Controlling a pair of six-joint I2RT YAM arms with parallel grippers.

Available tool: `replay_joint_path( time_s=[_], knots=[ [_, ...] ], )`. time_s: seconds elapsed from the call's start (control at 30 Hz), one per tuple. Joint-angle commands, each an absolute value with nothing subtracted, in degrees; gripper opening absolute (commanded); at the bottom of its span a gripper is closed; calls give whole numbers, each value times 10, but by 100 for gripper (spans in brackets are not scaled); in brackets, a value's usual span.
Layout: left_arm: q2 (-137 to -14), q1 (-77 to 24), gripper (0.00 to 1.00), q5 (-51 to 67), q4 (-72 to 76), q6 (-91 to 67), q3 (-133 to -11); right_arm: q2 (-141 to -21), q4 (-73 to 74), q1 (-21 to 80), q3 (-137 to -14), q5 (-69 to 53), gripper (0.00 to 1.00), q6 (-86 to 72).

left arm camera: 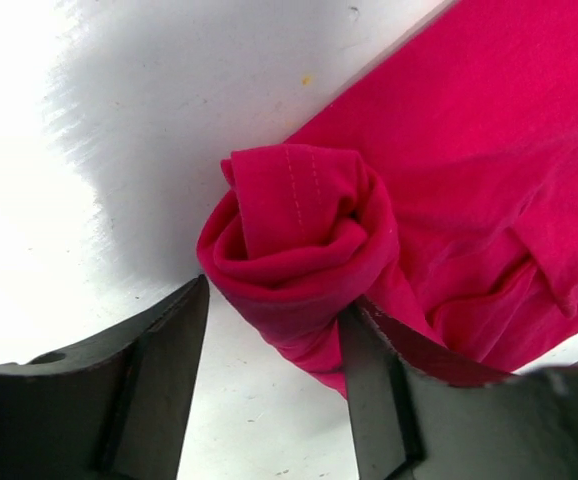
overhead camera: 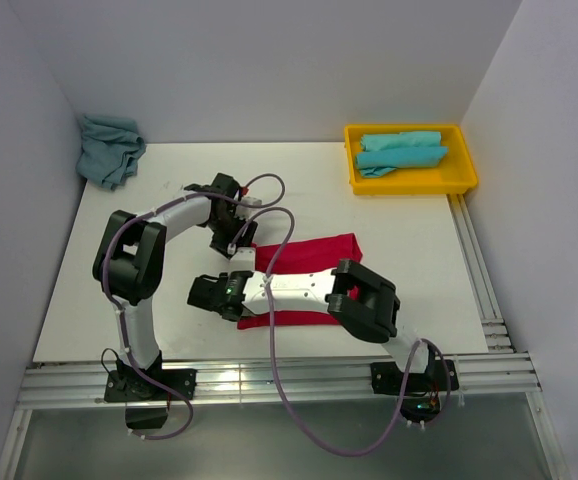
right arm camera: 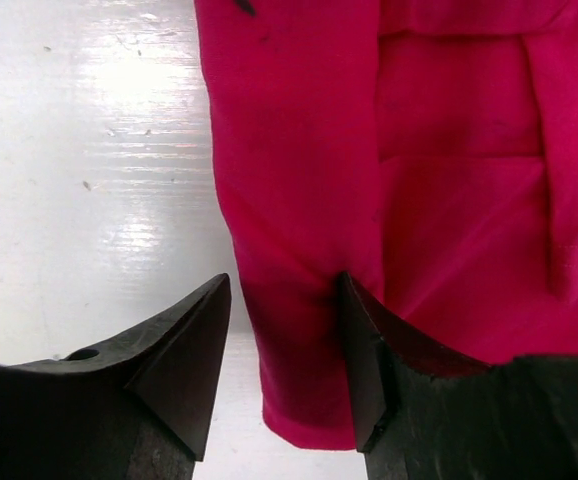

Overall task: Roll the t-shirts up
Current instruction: Roll the tshirt

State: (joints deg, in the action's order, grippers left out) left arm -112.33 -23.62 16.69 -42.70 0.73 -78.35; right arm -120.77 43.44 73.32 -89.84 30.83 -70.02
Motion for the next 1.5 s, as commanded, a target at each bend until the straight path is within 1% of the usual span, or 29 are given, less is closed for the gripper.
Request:
replay_joint_path(
  time_s=[0.0, 0.17, 0.3, 0.37, 0.43, 0.47, 0.5, 0.6, 0.63, 0.67, 0.7, 0.77, 0.8, 0.87, 0.93, 0.97, 1.03, 1.07, 1.1, 1.2, 1.33, 1.47],
  knots=[
    [-1123, -240, 60, 168, -415, 18, -808, -1263, 482, 744, -904, 251, 54, -709],
    [-1117, -229, 64, 200, -441, 21, -859, -1271, 505, 744, -904, 246, 47, -715],
    [-1115, -213, 65, 229, -478, 24, -910, -1260, 488, 740, -888, 242, 36, -711],
    [-1114, -198, 65, 249, -491, 26, -941, -1238, 462, 737, -861, 235, 33, -703],
    [-1113, -179, 65, 262, -509, 32, -970, -1213, 387, 730, -808, 222, 28, -695],
    [-1113, -172, 65, 279, -515, 34, -978, -1182, 355, 726, -788, 207, 27, -684],
    [-1110, -160, 65, 287, -525, 39, -991, -1166, 292, 719, -744, 200, 27, -681],
    [-1103, -144, 65, 318, -539, 49, -998, -1101, 152, 704, -675, 161, 26, -671],
    [-1100, -135, 65, 324, -539, 55, -994, -1084, 112, 693, -624, 150, 26, -672],
    [-1095, -131, 65, 330, -538, 59, -984, -1051, 17, 687, -594, 136, 25, -672],
    [-1093, -129, 64, 342, -539, 67, -977, -1035, -35, 679, -535, 102, 25, -675],
    [-1089, -123, 63, 351, -537, 76, -961, -1001, -131, 656, -481, 70, 25, -689],
    [-1086, -122, 63, 358, -534, 83, -942, -995, -212, 649, -441, 43, 25, -695],
    [-1082, -120, 63, 365, -516, 84, -918, -991, -296, 629, -411, 26, 25, -717],
    [-1081, -119, 63, 381, -498, 90, -884, -995, -345, 621, -378, 6, 25, -739],
    [-1083, -119, 63, 388, -492, 91, -865, -998, -405, 614, -365, 3, 25, -750],
    [-1087, -119, 63, 411, -483, 96, -848, -1015, -474, 607, -323, -16, 25, -786],
    [-1092, -119, 63, 420, -476, 97, -835, -1024, -552, 604, -309, -20, 25, -801],
    [-1095, -119, 63, 427, -472, 100, -830, -1034, -590, 597, -283, -23, 25, -814],
    [-1103, -119, 63, 448, -455, 104, -808, -1084, -725, 589, -251, -28, 25, -864],
    [-1107, -120, 63, 475, -431, 103, -782, -1166, -826, 586, -252, -40, 25, -912],
    [-1109, -137, 63, 472, -396, 94, -751, -1224, -924, 586, -258, -41, 24, -947]
  ],
)
